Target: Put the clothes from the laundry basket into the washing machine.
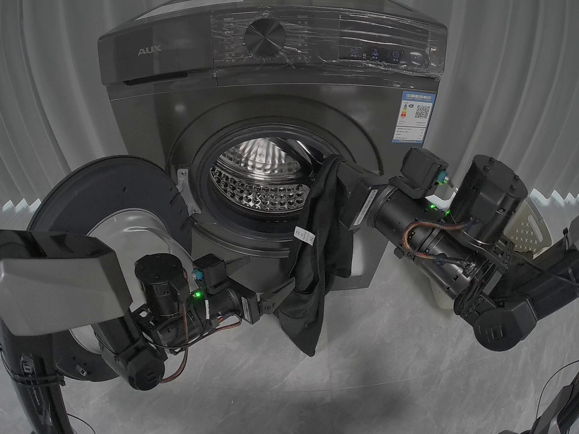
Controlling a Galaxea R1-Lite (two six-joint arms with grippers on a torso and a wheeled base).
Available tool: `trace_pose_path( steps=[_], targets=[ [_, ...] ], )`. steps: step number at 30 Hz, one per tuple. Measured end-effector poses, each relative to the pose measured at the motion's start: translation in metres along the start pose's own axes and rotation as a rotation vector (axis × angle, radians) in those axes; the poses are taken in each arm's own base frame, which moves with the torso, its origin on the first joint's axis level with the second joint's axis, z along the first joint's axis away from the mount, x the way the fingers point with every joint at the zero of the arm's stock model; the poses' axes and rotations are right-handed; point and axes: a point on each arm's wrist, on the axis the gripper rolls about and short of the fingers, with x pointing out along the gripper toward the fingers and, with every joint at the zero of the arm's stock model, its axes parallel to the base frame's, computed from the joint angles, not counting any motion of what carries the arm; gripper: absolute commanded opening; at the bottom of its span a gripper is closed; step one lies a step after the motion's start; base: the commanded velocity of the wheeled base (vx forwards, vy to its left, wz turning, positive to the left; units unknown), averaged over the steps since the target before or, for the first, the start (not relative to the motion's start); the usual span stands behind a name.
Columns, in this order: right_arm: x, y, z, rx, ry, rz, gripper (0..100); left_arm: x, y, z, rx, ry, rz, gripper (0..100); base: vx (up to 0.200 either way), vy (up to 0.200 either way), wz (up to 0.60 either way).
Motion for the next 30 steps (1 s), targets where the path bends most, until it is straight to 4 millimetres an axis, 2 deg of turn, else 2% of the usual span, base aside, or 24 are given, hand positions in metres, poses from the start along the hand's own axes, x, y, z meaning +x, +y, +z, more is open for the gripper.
trace_pose_path(
  steps=[18, 30],
  targets=[
    [-0.001, 0.013, 0.006, 0.015, -0.022, 0.037, 0, 0.037, 0.006, -0.037, -0.002, 0.042, -0.045, 100, 0.000, 0.000, 0.00],
    [-0.002, 0.020, 0.006, 0.021, -0.029, 0.037, 0, 0.059, 0.005, -0.048, 0.003, 0.023, -0.084, 100, 0.000, 0.000, 0.00]
  ],
)
